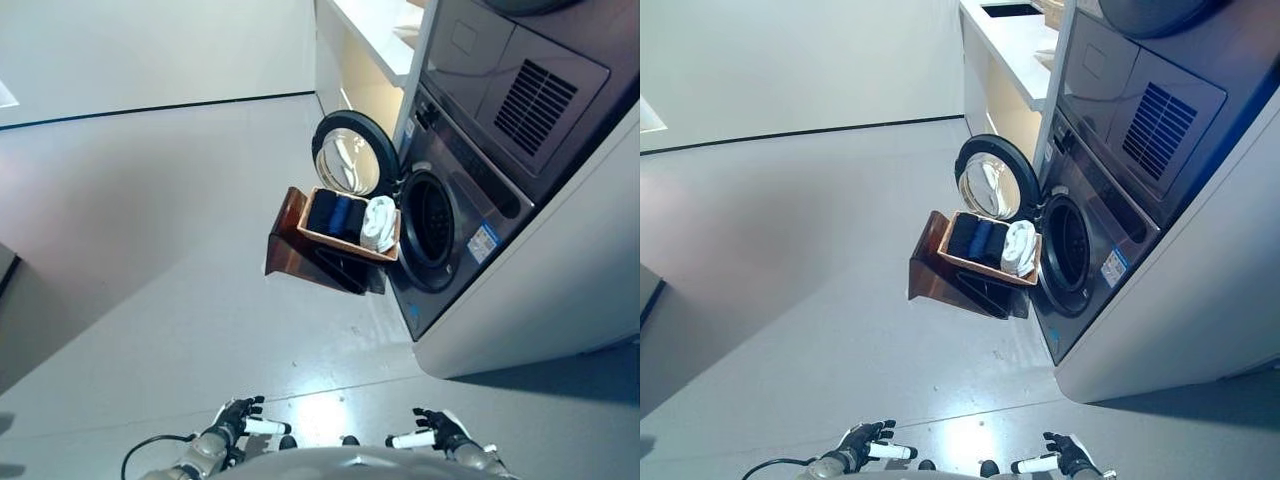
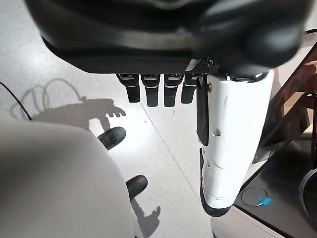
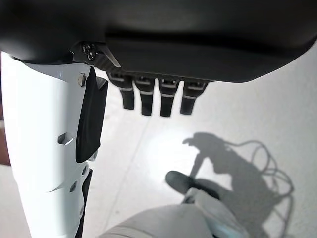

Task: Pick up the clothes and place them into the washing machine

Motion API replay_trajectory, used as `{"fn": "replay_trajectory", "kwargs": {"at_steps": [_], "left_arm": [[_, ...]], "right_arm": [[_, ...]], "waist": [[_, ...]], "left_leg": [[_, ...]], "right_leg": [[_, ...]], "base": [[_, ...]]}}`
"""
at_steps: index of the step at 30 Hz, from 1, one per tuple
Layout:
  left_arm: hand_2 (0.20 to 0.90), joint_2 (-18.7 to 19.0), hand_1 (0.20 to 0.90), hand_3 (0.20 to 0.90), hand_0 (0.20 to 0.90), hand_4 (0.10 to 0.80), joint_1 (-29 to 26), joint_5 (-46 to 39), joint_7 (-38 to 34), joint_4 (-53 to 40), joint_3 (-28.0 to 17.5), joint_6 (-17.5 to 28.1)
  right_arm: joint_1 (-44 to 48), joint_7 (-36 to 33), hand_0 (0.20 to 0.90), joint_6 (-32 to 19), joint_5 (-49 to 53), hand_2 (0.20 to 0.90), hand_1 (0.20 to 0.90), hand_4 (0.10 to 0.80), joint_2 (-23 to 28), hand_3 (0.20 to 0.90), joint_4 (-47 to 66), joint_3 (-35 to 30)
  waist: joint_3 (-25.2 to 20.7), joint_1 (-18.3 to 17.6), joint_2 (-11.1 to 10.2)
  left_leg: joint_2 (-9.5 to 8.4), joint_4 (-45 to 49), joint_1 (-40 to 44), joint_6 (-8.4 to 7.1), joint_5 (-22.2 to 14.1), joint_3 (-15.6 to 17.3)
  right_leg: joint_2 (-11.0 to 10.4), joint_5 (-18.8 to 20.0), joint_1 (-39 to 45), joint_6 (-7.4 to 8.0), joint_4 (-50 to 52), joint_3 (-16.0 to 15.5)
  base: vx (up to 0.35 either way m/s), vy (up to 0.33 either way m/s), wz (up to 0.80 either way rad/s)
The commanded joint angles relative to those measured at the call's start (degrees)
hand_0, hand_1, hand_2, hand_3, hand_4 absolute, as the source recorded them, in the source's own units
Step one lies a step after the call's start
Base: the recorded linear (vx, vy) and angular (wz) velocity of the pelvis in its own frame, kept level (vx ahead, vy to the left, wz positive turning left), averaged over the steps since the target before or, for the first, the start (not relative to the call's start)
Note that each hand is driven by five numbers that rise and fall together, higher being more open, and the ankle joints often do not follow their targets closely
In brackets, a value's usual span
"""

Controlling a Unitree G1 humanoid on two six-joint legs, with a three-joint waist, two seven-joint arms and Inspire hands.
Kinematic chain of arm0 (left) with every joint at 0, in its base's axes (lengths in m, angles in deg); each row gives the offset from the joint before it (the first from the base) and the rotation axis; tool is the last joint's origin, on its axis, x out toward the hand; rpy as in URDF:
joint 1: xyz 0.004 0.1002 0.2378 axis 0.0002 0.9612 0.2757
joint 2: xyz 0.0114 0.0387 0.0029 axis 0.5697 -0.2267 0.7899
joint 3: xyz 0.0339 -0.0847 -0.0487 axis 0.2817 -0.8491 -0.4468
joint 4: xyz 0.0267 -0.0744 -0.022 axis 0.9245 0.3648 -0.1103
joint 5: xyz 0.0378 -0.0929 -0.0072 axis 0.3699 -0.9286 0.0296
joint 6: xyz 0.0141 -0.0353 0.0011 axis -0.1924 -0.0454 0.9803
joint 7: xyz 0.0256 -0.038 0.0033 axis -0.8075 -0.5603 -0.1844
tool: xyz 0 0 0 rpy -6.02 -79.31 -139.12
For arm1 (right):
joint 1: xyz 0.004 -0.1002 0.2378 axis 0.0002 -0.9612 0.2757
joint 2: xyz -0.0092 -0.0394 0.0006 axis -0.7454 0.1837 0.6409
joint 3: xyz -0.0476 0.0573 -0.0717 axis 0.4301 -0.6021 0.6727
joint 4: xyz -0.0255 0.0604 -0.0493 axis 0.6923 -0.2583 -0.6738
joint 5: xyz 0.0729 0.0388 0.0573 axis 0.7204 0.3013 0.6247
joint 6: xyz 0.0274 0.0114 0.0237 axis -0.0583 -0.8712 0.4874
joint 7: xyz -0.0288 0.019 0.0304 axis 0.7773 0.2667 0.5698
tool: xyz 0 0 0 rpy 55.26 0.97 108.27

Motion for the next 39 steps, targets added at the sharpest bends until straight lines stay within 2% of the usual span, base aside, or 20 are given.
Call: {"fn": "replay_trajectory", "kwargs": {"at_steps": [1,4,6,9,12,14,16,18,20,22,23,24,25,26,27,29,31,33,36,39], "left_arm": [[0.900,1.29,0.900,0.900,0.900,0.800,-1.87,1.06,0.24,-0.19,-2.81,1.41],[0.900,1.69,0.900,0.900,0.900,0.800,-1.99,1.78,0.65,-0.08,-2.81,1.37],[0.900,2.44,0.900,0.900,0.900,0.800,-2.26,2.42,1.03,-0.32,-2.93,1.39],[0.900,3.31,0.900,0.900,0.900,0.800,-2.78,3.20,1.11,0.02,-2.77,1.12],[0.900,3.67,0.900,0.900,0.900,0.800,-2.80,3.37,0.87,1.25,-2.94,1.14],[0.900,3.62,0.900,0.900,0.900,0.800,-2.91,3.15,0.66,1.47,-3.02,1.38],[0.900,3.61,0.900,0.900,0.900,0.800,-3.29,2.71,0.36,1.91,-3.23,1.47],[0.900,3.39,0.900,0.900,0.900,0.800,-3.08,2.37,0.24,1.95,-3.35,1.53],[0.900,2.94,0.900,0.900,0.900,0.800,-2.79,2.01,0.22,1.78,-3.29,1.67],[0.900,2.54,0.900,0.900,0.900,0.800,-2.76,1.76,0.09,1.58,-2.81,1.69],[0.900,2.32,0.900,0.900,0.900,0.800,-2.68,1.45,0.05,1.57,-2.60,1.86],[0.900,1.52,0.900,0.900,0.900,0.800,-2.34,1.07,0.04,1.39,-1.95,2.04],[0.900,1.50,0.900,0.900,0.900,0.800,-2.32,1.07,0.03,1.39,-1.94,2.04],[0.900,1.33,0.900,0.900,0.900,0.800,-2.17,0.97,0.00,1.38,-1.65,2.03],[0.900,1.21,0.900,0.900,0.900,0.800,-2.05,0.82,0.24,1.02,-1.64,2.00],[0.900,1.19,0.900,0.900,0.900,0.800,-2.23,0.17,0.20,0.19,-1.83,1.93],[0.900,1.26,0.900,0.900,0.900,0.800,-2.76,-0.54,-0.08,-0.82,-2.29,1.94],[0.900,1.48,0.900,0.900,0.900,0.800,-3.54,-1.80,-0.71,-1.59,-3.00,2.14],[0.900,1.66,0.900,0.900,0.900,0.800,-3.03,-2.17,-1.08,-1.97,-2.96,2.41],[0.900,1.86,0.900,0.900,0.900,0.800,-2.46,-2.00,-1.44,-1.24,-3.00,2.69]], "right_arm": [[2.55,0.14,0.900,-1.13,1.24,0.900,0.900,0.800,0.64,0.900,-1.25,-0.56],[2.41,0.31,0.900,-1.21,2.08,0.900,0.900,0.800,0.68,0.900,-2.02,-1.77],[2.05,0.51,0.900,-1.29,3.12,0.900,0.900,0.800,0.69,0.900,-2.56,-3.00],[1.89,0.42,0.900,-1.51,3.89,0.900,0.900,0.800,0.48,0.900,-2.83,-3.83],[1.16,0.57,0.900,-1.42,3.99,0.900,0.900,0.800,0.65,0.900,-2.82,-4.79],[1.20,0.42,0.900,-1.36,3.73,0.900,0.900,0.800,0.83,0.900,-2.45,-5.07],[1.17,0.09,0.900,-1.02,2.71,0.900,0.900,0.800,0.58,0.900,-2.06,-5.19],[0.97,-0.15,0.900,-0.60,2.04,0.900,0.900,0.800,0.66,0.900,-1.68,-5.35],[0.82,-0.17,0.900,-0.42,1.95,0.900,0.900,0.800,0.70,0.900,-1.45,-5.40],[0.48,-0.10,0.900,-0.59,2.18,0.900,0.900,0.800,0.59,0.900,-1.60,-5.65],[0.52,-0.09,0.900,-0.70,2.52,0.900,0.900,0.800,0.66,0.900,-1.79,-5.79],[0.24,-0.34,0.900,-1.04,2.72,0.900,0.900,0.800,0.73,0.900,-1.54,-5.69],[0.22,-0.34,0.900,-1.04,2.72,0.900,0.900,0.800,0.75,0.900,-1.53,-5.68],[0.44,-0.17,0.900,-1.18,2.98,0.900,0.900,0.800,0.79,0.900,-1.24,-5.60],[0.56,-0.05,0.900,-1.38,3.27,0.900,0.900,0.800,1.17,0.900,-1.21,-5.49],[0.87,-0.14,0.900,-1.56,3.88,0.900,0.900,0.800,1.48,0.900,-0.80,-5.09],[1.62,-0.33,0.900,-1.74,4.97,0.900,0.900,0.800,2.12,0.900,-0.19,-4.86],[2.90,-0.67,0.900,-1.98,6.19,0.900,0.900,0.800,2.46,0.900,1.11,-4.39],[4.00,-1.41,0.900,-2.11,7.07,0.900,0.900,0.800,2.45,0.900,2.11,-3.12],[4.97,-1.71,0.900,-2.51,7.73,0.900,0.900,0.800,2.29,0.900,1.88,-2.64]], "waist": [[-2.91,1.61,-3.07],[-2.18,1.21,-2.69],[-0.52,-0.20,-2.14],[1.15,-1.57,-1.57],[0.91,-2.22,-1.66],[1.31,-2.90,-2.23],[1.22,-3.23,-2.86],[1.22,-3.71,-2.49],[0.58,-4.23,-2.76],[-0.66,-5.69,-2.84],[-1.14,-5.78,-2.56],[-2.36,-5.76,-1.71],[-2.40,-5.79,-1.64],[-3.19,-5.92,-1.32],[-3.53,-5.71,-0.70],[-3.78,-5.16,-1.24],[-2.90,-4.14,-2.76],[-1.23,-2.60,-4.50],[-0.06,-0.09,-5.45],[0.36,1.41,-6.26]], "left_leg": [[-3.45,6.64,-3.09,-1.68,-6.76,0.41],[-3.48,7.02,-1.39,-0.84,-8.23,0.32],[-3.35,7.69,0.53,-0.02,-9.19,-1.01],[-2.87,8.47,2.21,0.12,-10.07,-2.16],[-3.41,7.81,5.19,-0.83,-11.89,-3.79],[-3.77,7.04,7.88,-1.75,-13.40,-4.92],[-3.87,5.06,11.23,-2.74,-14.56,-5.04],[-2.84,3.22,13.77,-3.61,-15.15,-5.17],[-2.47,2.70,15.84,-3.99,-16.33,-6.27],[-1.25,3.30,17.49,-4.57,-17.39,-7.64],[-0.35,3.61,18.22,-5.22,-17.37,-7.90],[1.43,6.41,17.60,-6.47,-14.42,-8.43],[1.50,6.42,17.57,-6.49,-14.46,-8.45],[2.52,8.91,17.19,-7.39,-12.09,-8.51],[3.77,13.46,16.05,-8.82,-9.10,-8.44],[4.07,27.11,10.23,-9.65,-3.54,-8.43],[1.92,40.93,4.24,-9.52,0.28,-8.62],[-0.51,51.86,-0.89,-8.89,0.55,-8.23],[1.02,52.17,-7.30,-6.57,-1.69,-7.46],[1.18,47.15,-11.30,-5.53,-2.60,-7.74]], "right_leg": [[-4.49,-2.31,1.79,4.29,4.94,0.31],[-4.26,-2.56,-0.98,5.08,12.96,-0.22],[-3.54,0.39,-5.58,5.44,24.11,-0.72],[-2.85,1.42,-10.36,4.93,30.31,-1.72],[-5.57,0.96,-13.31,3.60,21.02,-4.39],[-7.87,4.28,-13.21,4.67,11.24,-5.81],[-9.83,9.48,-16.17,6.16,0.48,-10.09],[-9.52,11.52,-16.65,6.78,-3.59,-11.95],[-9.18,13.01,-16.99,6.70,-2.84,-10.24],[-8.05,13.71,-17.39,6.08,-2.46,-5.94],[-7.41,13.99,-16.90,5.92,-2.27,-5.48],[-6.07,14.22,-15.97,5.28,-1.83,-5.62],[-6.03,14.20,-15.97,5.26,-1.84,-5.68],[-4.71,13.64,-14.89,4.54,-2.06,-5.86],[-2.92,12.62,-12.93,3.56,-2.80,-6.38],[-1.45,10.21,-9.13,1.43,-3.95,-5.59],[-1.52,7.95,-5.16,-0.39,-4.75,-4.83],[-1.93,7.01,-2.80,-1.34,-4.68,-3.96],[-0.88,5.48,0.14,-2.13,-4.51,-0.98],[-0.57,4.63,1.75,-1.95,-4.65,1.31]], "base": [[0.095,0.079,-0.10],[0.122,0.101,-0.20],[0.160,0.135,-0.08],[0.182,0.104,0.08],[0.337,-0.012,0.18],[0.370,-0.093,0.09],[0.363,-0.102,0.05],[0.310,-0.088,0.02],[0.323,-0.099,0.05],[0.382,-0.173,0.36],[0.459,-0.289,1.10],[0.304,-0.218,1.15],[0.312,-0.248,0.97],[0.202,-0.174,0.33],[0.306,-0.270,0.13],[0.281,-0.272,-0.08],[0.219,-0.246,-0.04],[0.193,-0.210,-0.43],[0.179,-0.112,-0.40],[0.198,-0.031,-0.44]]}}
